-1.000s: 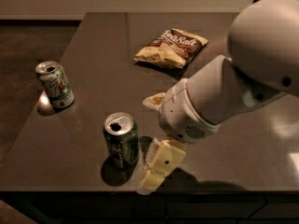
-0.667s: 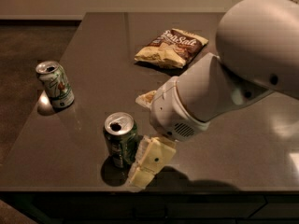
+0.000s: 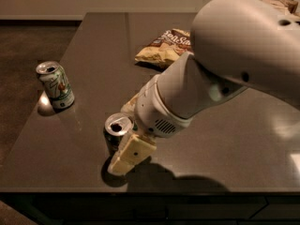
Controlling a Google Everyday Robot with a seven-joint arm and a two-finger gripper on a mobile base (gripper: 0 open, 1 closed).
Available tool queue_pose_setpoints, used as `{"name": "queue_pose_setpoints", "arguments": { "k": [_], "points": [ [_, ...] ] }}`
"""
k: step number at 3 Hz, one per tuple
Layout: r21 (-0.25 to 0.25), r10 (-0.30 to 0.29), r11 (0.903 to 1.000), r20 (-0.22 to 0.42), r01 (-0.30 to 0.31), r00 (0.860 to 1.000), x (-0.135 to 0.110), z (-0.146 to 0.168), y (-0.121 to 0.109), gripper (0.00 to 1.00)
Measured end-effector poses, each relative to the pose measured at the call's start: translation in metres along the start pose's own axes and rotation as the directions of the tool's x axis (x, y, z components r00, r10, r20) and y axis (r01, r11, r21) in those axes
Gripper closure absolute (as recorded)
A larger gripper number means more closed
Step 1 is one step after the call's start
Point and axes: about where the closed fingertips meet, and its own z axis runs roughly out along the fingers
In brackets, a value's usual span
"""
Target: Move green can near brown chip bag
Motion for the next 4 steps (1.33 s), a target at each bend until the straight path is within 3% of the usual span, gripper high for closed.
{"name": "queue_pose_setpoints", "arguments": {
  "k": [1,2,3,4],
  "points": [
    [0.003,0.010,0.9999,0.001,-0.010,1.000,-0.003,0.003,-0.003,0.48],
    [0.027,0.045,0.9986,0.030,-0.046,0.999,-0.003,-0.013,-0.018,0.70],
    [0.076,0.082,0.9933,0.060,-0.086,0.995,0.000,-0.047,-0.049,0.93],
    [0.145,0.117,0.9811,0.078,-0.128,0.990,0.003,-0.086,-0.087,1.00]
  ]
}}
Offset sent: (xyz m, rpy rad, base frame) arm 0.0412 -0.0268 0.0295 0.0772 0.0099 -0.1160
